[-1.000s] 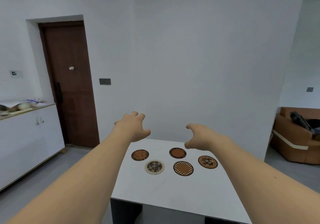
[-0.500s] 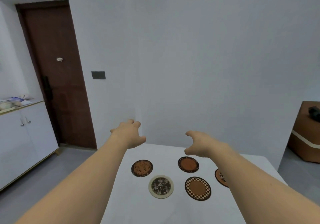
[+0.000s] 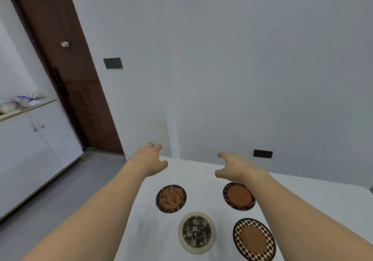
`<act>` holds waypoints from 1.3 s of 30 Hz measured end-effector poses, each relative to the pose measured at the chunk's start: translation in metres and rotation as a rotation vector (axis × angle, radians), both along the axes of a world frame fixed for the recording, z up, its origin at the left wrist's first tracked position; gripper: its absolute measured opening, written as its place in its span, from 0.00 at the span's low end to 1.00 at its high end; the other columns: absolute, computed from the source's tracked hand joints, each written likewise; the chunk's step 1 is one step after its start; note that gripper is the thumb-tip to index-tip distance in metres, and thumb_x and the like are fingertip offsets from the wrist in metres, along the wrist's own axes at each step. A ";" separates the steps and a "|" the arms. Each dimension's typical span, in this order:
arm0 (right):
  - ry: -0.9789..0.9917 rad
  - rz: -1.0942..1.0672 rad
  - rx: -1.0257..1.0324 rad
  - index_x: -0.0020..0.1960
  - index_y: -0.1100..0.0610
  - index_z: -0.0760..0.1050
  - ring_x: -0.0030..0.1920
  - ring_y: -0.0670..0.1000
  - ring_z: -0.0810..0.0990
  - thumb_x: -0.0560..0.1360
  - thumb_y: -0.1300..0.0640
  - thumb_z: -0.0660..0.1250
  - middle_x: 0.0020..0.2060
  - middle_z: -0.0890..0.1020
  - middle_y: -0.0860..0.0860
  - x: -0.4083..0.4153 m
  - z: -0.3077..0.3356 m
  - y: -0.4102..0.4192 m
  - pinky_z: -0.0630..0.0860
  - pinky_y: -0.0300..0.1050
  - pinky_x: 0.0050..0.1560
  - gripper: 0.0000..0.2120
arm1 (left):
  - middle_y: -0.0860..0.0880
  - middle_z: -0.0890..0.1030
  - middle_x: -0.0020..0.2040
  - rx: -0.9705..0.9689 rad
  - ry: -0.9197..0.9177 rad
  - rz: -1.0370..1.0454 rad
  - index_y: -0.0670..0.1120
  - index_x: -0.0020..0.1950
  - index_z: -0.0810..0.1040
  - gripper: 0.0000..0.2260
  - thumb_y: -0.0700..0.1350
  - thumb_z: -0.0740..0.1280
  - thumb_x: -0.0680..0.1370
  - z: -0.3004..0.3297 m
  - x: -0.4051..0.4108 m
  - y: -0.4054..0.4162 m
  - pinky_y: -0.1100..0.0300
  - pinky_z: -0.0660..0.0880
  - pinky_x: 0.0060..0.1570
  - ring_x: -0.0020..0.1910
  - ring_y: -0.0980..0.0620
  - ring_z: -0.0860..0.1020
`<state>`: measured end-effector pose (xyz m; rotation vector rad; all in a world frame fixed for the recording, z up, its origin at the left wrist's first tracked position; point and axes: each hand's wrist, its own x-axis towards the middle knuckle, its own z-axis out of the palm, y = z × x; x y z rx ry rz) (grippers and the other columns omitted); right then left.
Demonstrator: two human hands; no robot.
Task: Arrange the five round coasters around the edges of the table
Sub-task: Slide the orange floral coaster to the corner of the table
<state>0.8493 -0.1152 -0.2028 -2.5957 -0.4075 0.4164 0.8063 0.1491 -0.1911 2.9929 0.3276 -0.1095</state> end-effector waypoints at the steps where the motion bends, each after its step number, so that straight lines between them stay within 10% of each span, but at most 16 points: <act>1: 0.024 0.008 -0.006 0.77 0.54 0.56 0.74 0.53 0.63 0.73 0.52 0.65 0.76 0.61 0.51 0.010 -0.009 0.006 0.65 0.47 0.69 0.35 | 0.46 0.61 0.76 -0.013 0.019 0.006 0.49 0.76 0.61 0.30 0.57 0.61 0.76 -0.010 0.009 0.004 0.45 0.70 0.65 0.71 0.42 0.65; 20: 0.529 -0.233 0.097 0.75 0.57 0.60 0.70 0.56 0.67 0.76 0.53 0.63 0.73 0.65 0.56 0.143 -0.206 0.165 0.67 0.44 0.62 0.30 | 0.42 0.66 0.72 -0.437 0.421 0.280 0.44 0.75 0.61 0.31 0.54 0.64 0.76 -0.228 0.145 0.121 0.53 0.71 0.61 0.67 0.42 0.69; 25: 0.698 -0.387 0.139 0.74 0.61 0.61 0.71 0.57 0.66 0.76 0.55 0.64 0.72 0.67 0.57 0.158 -0.263 0.180 0.66 0.49 0.67 0.29 | 0.49 0.74 0.46 -0.649 0.496 0.487 0.45 0.50 0.72 0.07 0.47 0.65 0.77 -0.286 0.157 0.121 0.59 0.69 0.36 0.39 0.54 0.70; 28: 0.739 -0.483 0.178 0.67 0.68 0.64 0.49 0.58 0.78 0.74 0.59 0.64 0.48 0.78 0.60 0.166 -0.290 0.187 0.71 0.55 0.64 0.25 | 0.51 0.66 0.34 -0.698 0.489 0.569 0.47 0.34 0.62 0.15 0.44 0.64 0.77 -0.308 0.163 0.124 0.61 0.64 0.30 0.31 0.55 0.65; 29: 0.752 -0.514 0.181 0.43 0.57 0.57 0.36 0.55 0.73 0.73 0.60 0.64 0.35 0.73 0.58 0.168 -0.296 0.191 0.56 0.46 0.44 0.13 | 0.50 0.67 0.33 -0.696 0.470 0.591 0.46 0.33 0.62 0.14 0.43 0.64 0.76 -0.312 0.166 0.125 0.61 0.63 0.29 0.30 0.54 0.66; 30: 0.736 -0.546 0.199 0.36 0.58 0.67 0.30 0.53 0.66 0.72 0.61 0.64 0.30 0.67 0.54 0.170 -0.301 0.194 0.64 0.46 0.33 0.08 | 0.49 0.68 0.32 -0.684 0.442 0.611 0.45 0.33 0.63 0.13 0.42 0.64 0.75 -0.318 0.170 0.126 0.62 0.62 0.28 0.29 0.53 0.67; 39: 0.723 -0.702 0.174 0.33 0.60 0.67 0.28 0.53 0.68 0.70 0.63 0.62 0.29 0.71 0.55 0.175 -0.341 0.209 0.65 0.43 0.30 0.08 | 0.49 0.69 0.28 -0.665 0.323 0.673 0.44 0.30 0.64 0.12 0.42 0.64 0.71 -0.354 0.174 0.123 0.61 0.63 0.29 0.28 0.50 0.68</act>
